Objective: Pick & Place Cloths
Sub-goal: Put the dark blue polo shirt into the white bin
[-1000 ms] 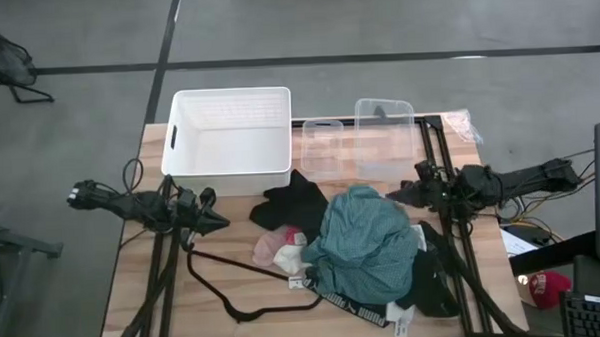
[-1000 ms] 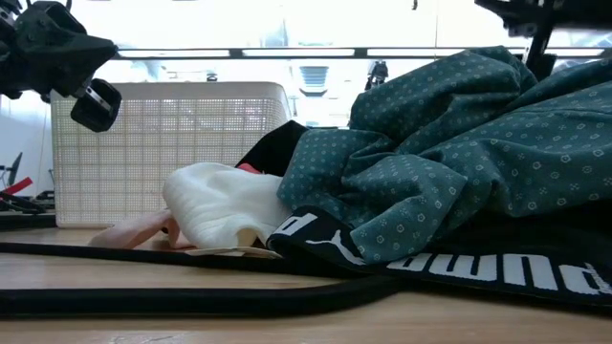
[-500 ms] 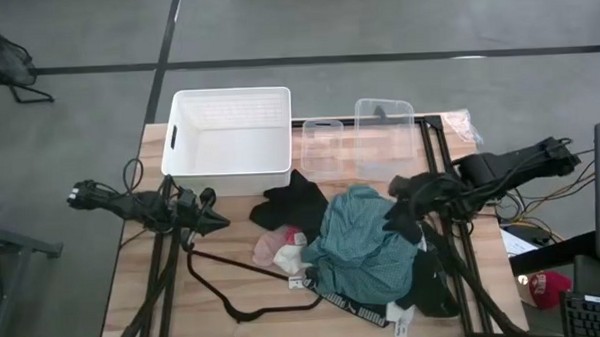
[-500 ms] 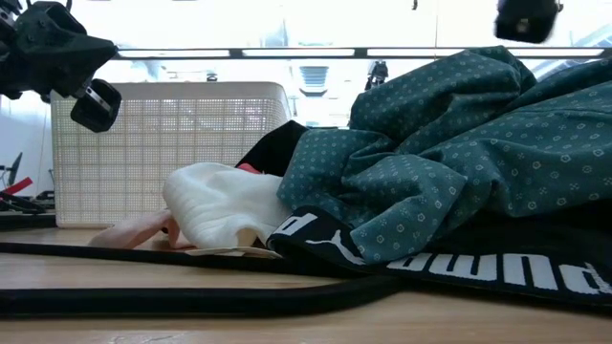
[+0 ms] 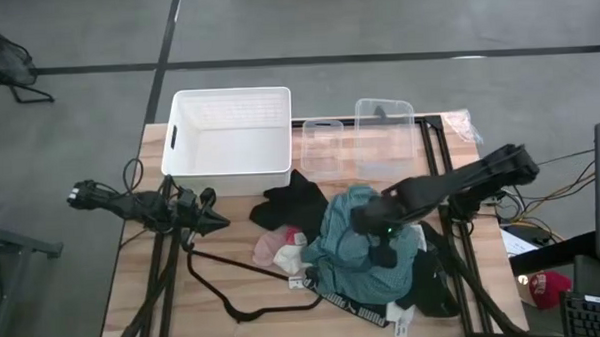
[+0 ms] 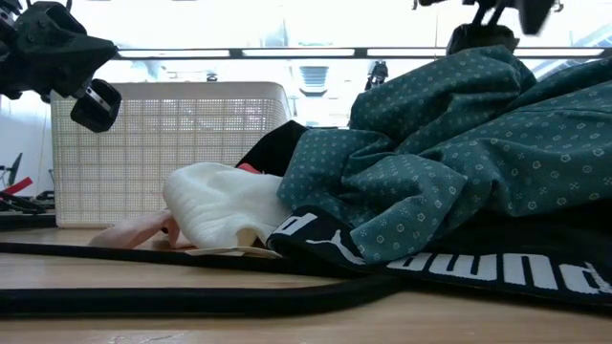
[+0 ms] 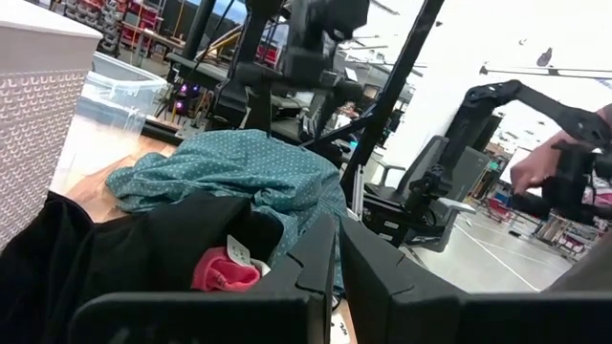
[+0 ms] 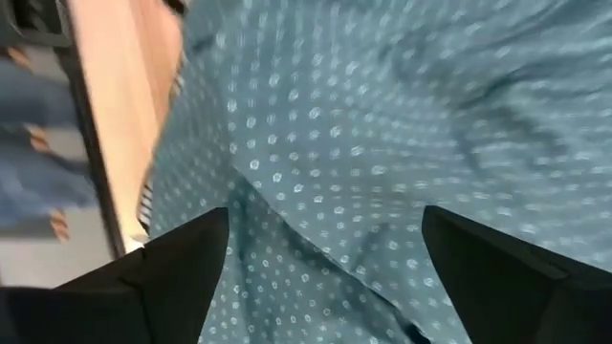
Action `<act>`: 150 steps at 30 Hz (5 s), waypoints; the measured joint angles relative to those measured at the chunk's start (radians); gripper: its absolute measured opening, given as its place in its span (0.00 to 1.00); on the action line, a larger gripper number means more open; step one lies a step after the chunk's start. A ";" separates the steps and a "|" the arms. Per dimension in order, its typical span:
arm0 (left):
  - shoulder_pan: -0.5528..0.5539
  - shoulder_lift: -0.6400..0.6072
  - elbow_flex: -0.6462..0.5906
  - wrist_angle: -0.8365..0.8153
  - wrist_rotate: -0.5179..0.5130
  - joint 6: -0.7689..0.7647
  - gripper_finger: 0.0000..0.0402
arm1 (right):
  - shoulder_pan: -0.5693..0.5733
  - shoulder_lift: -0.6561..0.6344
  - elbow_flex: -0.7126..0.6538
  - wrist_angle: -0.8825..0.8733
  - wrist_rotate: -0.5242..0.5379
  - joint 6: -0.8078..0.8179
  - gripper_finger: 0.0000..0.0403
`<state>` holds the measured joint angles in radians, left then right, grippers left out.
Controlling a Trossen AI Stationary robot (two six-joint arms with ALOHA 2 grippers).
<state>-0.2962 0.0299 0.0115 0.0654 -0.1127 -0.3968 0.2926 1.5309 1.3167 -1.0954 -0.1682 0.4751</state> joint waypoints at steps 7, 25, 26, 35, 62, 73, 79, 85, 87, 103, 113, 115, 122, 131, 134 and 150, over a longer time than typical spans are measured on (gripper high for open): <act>0.000 0.000 0.000 0.002 0.000 0.000 0.06 | 0.037 0.145 -0.014 0.003 0.011 -0.055 0.85; 0.000 0.000 0.000 0.000 0.000 0.000 0.06 | 0.032 0.237 0.044 -0.006 0.032 -0.057 0.09; 0.000 0.000 0.000 0.000 0.000 0.000 0.06 | 0.030 0.229 0.054 -0.012 0.032 -0.052 0.06; 0.000 0.000 0.000 -0.001 0.000 0.000 0.06 | 0.011 0.142 0.181 -0.076 0.064 0.025 0.03; 0.000 0.000 0.000 0.001 0.000 0.000 0.06 | -0.140 0.084 0.744 0.003 0.146 0.094 0.03; 0.000 0.000 0.000 0.000 0.000 0.000 0.06 | -0.234 0.109 0.907 0.249 0.146 0.067 0.03; 0.000 0.000 0.000 0.000 0.000 0.000 0.06 | -0.314 0.109 0.917 0.461 0.145 0.022 0.03; 0.000 0.000 0.000 0.000 0.000 0.000 0.06 | -0.420 0.123 0.898 0.678 0.145 0.030 0.03; 0.000 0.000 0.000 0.000 0.000 0.000 0.06 | -0.449 0.137 0.897 0.742 0.145 0.037 0.03; 0.000 0.000 0.000 0.001 0.000 0.000 0.06 | -0.578 0.382 0.905 1.163 0.072 0.181 0.03; 0.000 0.001 0.000 0.000 0.000 0.000 0.06 | -0.619 0.555 0.905 0.941 -0.080 0.373 0.09; 0.000 0.001 0.000 0.000 0.000 0.000 0.06 | -0.629 0.581 0.905 0.903 -0.145 0.396 0.12; 0.000 0.001 0.000 -0.001 0.000 0.000 0.06 | -0.635 0.604 0.906 0.887 -0.310 0.454 0.32; 0.000 0.001 0.000 0.002 0.000 0.000 0.06 | -0.631 0.509 0.912 0.684 -0.448 0.200 0.51; 0.000 0.001 0.000 0.002 0.000 0.000 0.06 | -0.614 0.450 0.911 0.429 -0.394 0.022 0.53; 0.000 0.001 0.000 0.000 0.000 0.000 0.06 | -0.421 0.319 0.713 -0.025 0.147 -0.296 0.58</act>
<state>-0.2962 0.0307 0.0113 0.0658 -0.1127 -0.3967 -0.1286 1.8503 2.0297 -1.1208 -0.0210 0.1795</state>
